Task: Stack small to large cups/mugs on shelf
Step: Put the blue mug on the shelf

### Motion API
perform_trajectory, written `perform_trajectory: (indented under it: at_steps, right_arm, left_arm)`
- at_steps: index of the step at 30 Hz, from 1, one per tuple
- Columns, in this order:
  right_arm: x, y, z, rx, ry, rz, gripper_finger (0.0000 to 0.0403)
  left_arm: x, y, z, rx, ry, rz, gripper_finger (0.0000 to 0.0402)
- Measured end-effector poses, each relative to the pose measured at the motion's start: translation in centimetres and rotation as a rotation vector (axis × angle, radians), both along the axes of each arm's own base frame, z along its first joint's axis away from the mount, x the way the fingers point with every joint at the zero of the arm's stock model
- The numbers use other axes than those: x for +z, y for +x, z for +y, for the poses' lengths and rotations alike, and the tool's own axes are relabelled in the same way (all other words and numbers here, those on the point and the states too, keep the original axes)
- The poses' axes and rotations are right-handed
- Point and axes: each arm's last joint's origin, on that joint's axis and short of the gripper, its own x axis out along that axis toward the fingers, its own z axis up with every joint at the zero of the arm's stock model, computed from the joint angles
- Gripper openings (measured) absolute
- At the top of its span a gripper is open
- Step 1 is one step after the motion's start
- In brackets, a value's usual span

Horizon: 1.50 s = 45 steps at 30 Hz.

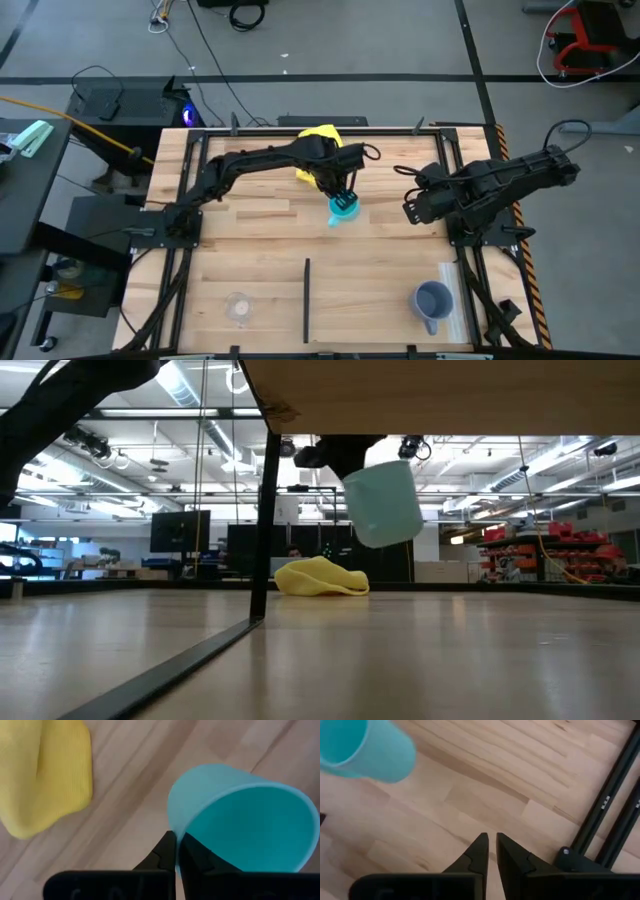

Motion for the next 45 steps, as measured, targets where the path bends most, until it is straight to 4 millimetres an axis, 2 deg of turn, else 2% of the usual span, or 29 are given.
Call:
perform_trajectory:
  at_steps: [13,27,33,45]
  right_arm:
    - [-0.3,0.0,0.3,0.01,0.003,0.007,0.006]
    - [-0.3,0.1,0.3,0.01,0.004,-0.003,0.0059]
    - [-0.3,0.2,0.2,0.007,-0.014,-0.02,0.0059]
    - [-0.3,0.5,0.3,0.006,-0.016,-0.047,0.0059]
  left_arm:
    - [-4.2,2.1,-3.8,-0.041,-0.042,0.076,0.0012]
    - [-4.5,2.2,-4.2,-0.023,-0.06,0.081,0.0012]
    - [-4.5,2.3,-3.5,0.033,-0.049,0.073,0.0012]
    - [-7.1,4.1,-3.0,0.051,-0.12,0.014,0.0012]
